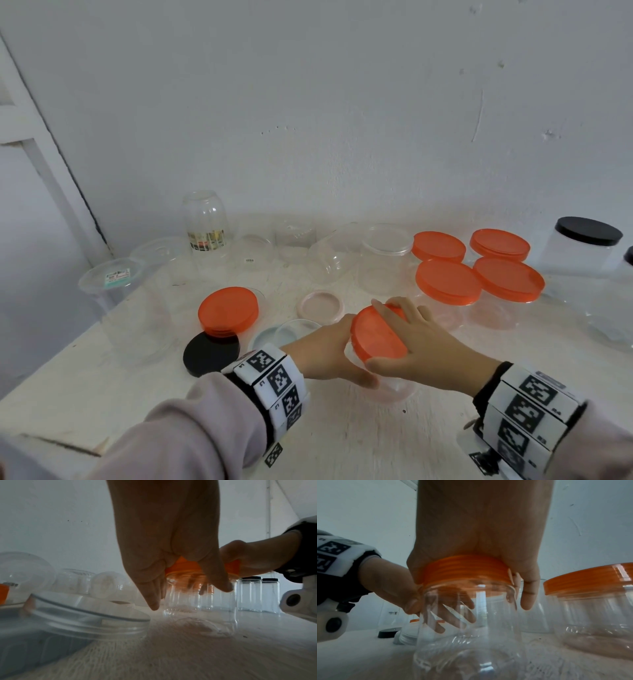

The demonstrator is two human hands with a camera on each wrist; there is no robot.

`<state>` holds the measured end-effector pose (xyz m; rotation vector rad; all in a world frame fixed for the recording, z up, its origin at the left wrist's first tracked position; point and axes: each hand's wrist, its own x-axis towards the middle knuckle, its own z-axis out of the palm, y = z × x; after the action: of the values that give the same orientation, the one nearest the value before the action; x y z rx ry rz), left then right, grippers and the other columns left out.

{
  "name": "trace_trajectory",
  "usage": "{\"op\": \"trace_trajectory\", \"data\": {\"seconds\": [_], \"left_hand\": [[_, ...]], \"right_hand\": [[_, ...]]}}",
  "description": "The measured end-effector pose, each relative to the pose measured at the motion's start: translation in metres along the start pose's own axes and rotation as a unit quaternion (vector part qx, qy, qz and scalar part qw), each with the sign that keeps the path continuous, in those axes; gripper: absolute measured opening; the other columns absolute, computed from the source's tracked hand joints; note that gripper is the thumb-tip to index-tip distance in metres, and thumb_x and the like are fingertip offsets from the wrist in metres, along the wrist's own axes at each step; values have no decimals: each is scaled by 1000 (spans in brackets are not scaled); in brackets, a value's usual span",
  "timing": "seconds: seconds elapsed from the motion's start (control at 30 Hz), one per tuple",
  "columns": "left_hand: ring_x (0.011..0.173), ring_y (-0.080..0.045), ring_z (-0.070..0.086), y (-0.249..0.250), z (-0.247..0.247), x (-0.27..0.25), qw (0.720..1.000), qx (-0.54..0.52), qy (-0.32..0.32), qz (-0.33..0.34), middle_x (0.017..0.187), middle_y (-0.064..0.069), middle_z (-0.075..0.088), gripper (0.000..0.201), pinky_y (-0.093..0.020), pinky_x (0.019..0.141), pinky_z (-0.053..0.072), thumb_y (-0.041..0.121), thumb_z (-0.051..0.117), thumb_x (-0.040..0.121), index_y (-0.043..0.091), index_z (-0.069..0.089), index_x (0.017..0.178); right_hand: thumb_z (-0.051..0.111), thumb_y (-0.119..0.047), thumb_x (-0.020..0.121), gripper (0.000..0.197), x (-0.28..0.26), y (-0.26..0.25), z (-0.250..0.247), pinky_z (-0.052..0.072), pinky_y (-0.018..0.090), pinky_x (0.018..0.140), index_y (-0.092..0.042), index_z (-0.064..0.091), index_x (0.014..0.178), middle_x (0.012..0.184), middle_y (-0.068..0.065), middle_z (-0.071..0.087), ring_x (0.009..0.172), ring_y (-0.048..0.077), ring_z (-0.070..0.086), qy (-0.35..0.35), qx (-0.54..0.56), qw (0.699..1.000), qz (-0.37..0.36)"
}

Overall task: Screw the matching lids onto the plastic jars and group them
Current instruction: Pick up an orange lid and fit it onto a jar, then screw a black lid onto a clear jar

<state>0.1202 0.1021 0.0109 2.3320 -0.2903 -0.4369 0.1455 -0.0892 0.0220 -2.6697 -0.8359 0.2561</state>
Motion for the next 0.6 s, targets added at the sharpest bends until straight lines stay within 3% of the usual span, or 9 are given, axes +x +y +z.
{"op": "trace_trajectory", "data": {"seconds": [0.07,0.13,0.3,0.43,0.5,0.6], "left_hand": [[124,-1,45,1,-7,-9,997,75,32,11,138,16,47,79,-15,94,34,42,76,76,27,33,140],[132,-9,39,1,-22,-20,990,131,54,20,148,9,39,80,-22,101,32,45,71,80,26,29,146],[121,-7,43,-16,-83,-59,965,184,186,-5,145,13,39,65,-20,96,32,45,66,84,30,38,140],[129,-19,43,-48,-139,-92,909,235,338,-65,141,0,47,58,-35,107,34,37,68,84,20,48,135],[130,-26,41,-70,-163,-105,868,296,376,-136,141,-7,47,64,-43,106,33,42,68,82,17,46,137],[136,-35,27,-105,-187,-120,834,309,343,-303,150,-7,31,85,-53,108,26,63,64,76,24,31,145]], "right_hand": [[53,-73,76,99,-1,-1,2,33,31,101,-33,5,152,144,-15,10,122,14,22,9,-1,1000,5],[51,-75,75,100,-3,-2,3,32,32,105,-32,5,152,146,-15,9,126,16,22,14,-1,1000,9],[54,-79,67,108,-11,1,-4,32,28,103,-31,9,152,142,-21,12,125,9,22,4,36,999,33],[52,-84,57,116,-29,17,-13,33,26,100,-30,14,152,140,-22,15,126,6,24,20,49,997,64],[53,-83,58,115,-41,29,-18,34,30,105,-31,14,152,143,-20,16,128,9,23,30,42,994,95],[60,-77,64,108,-58,53,-26,35,35,104,-31,15,151,144,-13,20,124,12,24,56,28,986,154]]}}
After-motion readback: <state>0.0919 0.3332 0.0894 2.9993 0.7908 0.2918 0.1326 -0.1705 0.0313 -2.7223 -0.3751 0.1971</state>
